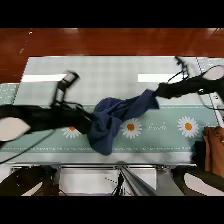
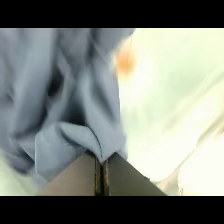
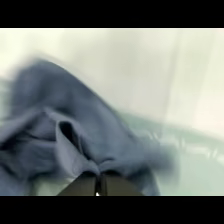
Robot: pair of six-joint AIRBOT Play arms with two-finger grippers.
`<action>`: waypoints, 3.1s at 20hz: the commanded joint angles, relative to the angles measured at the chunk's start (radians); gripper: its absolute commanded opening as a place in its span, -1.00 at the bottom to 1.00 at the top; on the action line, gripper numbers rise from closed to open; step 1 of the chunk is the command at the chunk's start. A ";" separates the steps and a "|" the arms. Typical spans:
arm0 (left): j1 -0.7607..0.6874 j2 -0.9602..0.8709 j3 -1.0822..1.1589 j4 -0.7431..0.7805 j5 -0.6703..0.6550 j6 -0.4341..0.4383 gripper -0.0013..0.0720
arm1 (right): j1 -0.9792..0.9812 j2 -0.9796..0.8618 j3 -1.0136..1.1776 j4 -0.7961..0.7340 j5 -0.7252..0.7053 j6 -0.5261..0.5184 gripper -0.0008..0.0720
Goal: Fold the shirts.
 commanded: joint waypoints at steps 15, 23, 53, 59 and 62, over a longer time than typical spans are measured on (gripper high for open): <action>0.229 0.162 0.620 0.407 -0.622 -0.030 -0.91 | -0.151 0.618 0.296 -0.358 0.229 0.239 -0.88; 0.229 0.111 0.470 0.433 -0.751 -0.062 -0.91 | -0.151 0.502 0.290 -0.525 0.621 0.214 -0.88; 0.229 -0.626 -0.019 0.426 0.137 -0.090 -0.91 | -0.151 -0.296 0.102 -0.344 -0.267 0.222 -0.85; 0.234 -0.603 0.090 0.556 -0.170 -0.089 0.48 | -0.166 -0.230 0.144 -0.399 -0.043 0.126 -0.01; 0.278 -0.510 0.105 0.544 -0.249 -0.090 0.48 | -0.190 -0.134 0.155 -0.603 0.103 0.121 0.01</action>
